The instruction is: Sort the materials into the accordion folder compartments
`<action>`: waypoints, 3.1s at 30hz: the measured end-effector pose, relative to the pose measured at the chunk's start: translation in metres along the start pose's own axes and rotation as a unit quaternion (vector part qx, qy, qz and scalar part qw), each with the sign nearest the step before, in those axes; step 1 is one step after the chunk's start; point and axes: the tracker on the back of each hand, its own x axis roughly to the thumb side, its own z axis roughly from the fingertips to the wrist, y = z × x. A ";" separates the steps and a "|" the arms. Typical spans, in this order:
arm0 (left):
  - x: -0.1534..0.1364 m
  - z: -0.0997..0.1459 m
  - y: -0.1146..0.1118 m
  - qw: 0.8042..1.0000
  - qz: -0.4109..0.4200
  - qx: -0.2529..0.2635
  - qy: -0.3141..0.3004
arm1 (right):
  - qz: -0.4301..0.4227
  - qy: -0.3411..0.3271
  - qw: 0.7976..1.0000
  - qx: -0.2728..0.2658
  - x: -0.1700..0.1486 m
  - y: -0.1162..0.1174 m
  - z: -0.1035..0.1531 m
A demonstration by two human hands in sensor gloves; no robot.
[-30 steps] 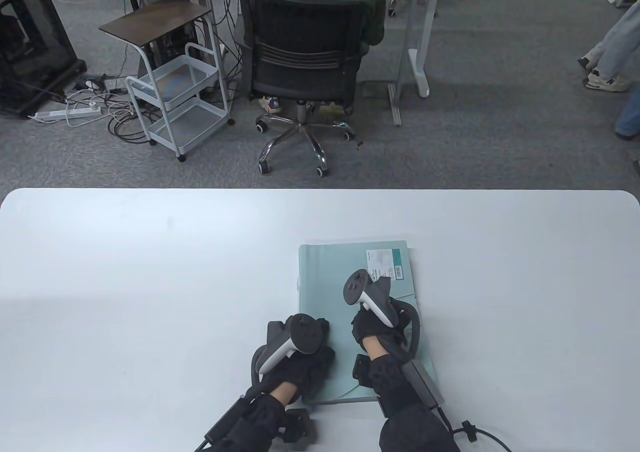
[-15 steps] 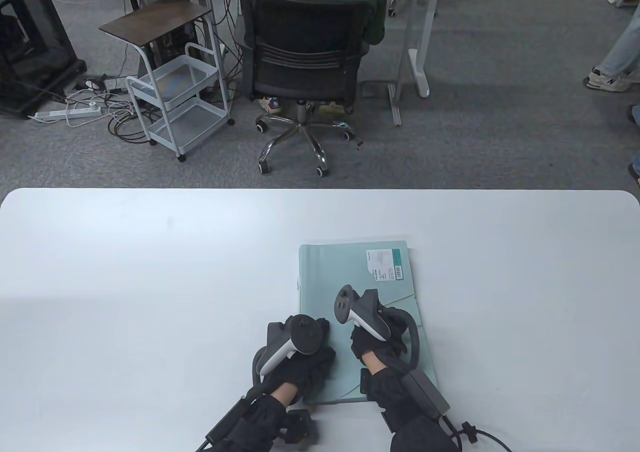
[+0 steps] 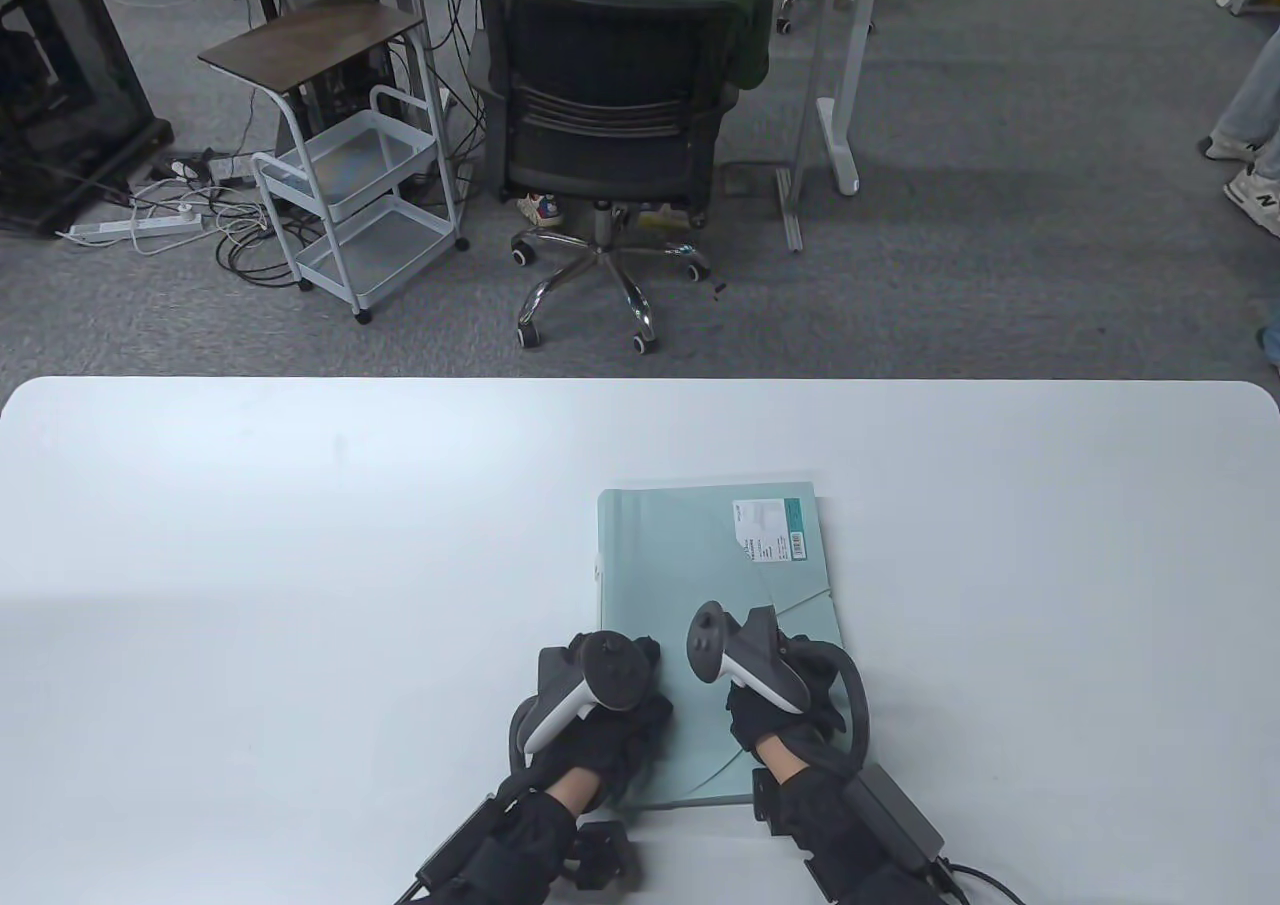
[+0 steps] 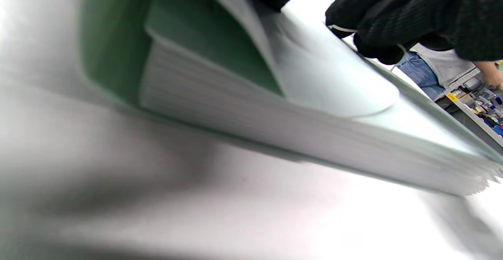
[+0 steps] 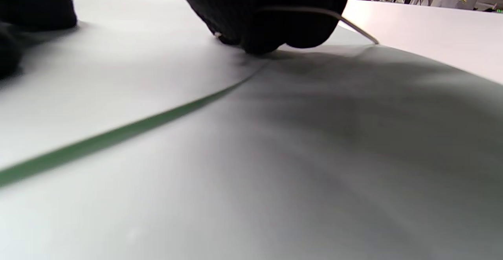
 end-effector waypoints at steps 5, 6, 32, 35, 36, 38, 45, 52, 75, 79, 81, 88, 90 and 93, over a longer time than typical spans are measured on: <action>0.000 0.000 -0.001 1.000 0.000 0.002 -0.001 | -0.011 0.003 1.000 0.008 -0.008 0.000 0.002; 0.000 0.000 -0.001 1.000 0.000 0.002 -0.001 | -0.011 0.006 1.000 0.008 -0.009 0.000 0.003; -0.003 -0.001 -0.001 1.000 0.016 -0.003 -0.007 | -0.033 0.057 0.998 -0.007 -0.028 -0.003 0.000; -0.004 -0.001 -0.001 1.000 0.017 -0.004 -0.007 | -0.037 0.064 0.997 -0.013 -0.030 -0.003 -0.002; -0.004 -0.001 -0.001 1.000 0.017 -0.004 -0.007 | -0.037 0.067 0.997 -0.015 -0.030 -0.003 -0.002; -0.004 -0.001 -0.001 1.000 0.017 -0.004 -0.007 | -0.038 0.071 0.997 -0.020 -0.031 -0.003 -0.003; -0.005 -0.001 -0.001 1.000 0.020 -0.005 -0.006 | -0.042 0.084 0.995 -0.039 -0.035 -0.003 -0.008; -0.005 -0.002 -0.001 1.000 0.023 -0.006 -0.007 | -0.048 0.097 0.993 -0.046 -0.033 -0.007 -0.018; -0.024 0.001 0.019 0.989 0.143 -0.018 -0.033 | -0.124 0.063 0.990 -0.006 -0.032 -0.013 -0.016; -0.027 0.003 0.026 0.991 0.133 -0.004 -0.022 | -0.159 0.048 0.986 -0.014 -0.034 -0.022 -0.011; -0.028 0.005 0.030 0.992 0.122 -0.001 -0.011 | -0.167 0.042 0.985 -0.025 -0.034 -0.027 -0.008; -0.030 0.017 0.050 0.997 0.056 0.050 0.023 | -0.200 0.007 0.977 -0.071 -0.027 -0.044 0.007; -0.033 0.022 0.058 0.998 0.040 0.055 0.019 | -0.203 -0.004 0.976 -0.081 -0.025 -0.047 0.010; -0.040 0.029 0.069 0.997 0.009 0.071 0.013 | -0.209 -0.016 0.974 -0.091 -0.018 -0.052 0.012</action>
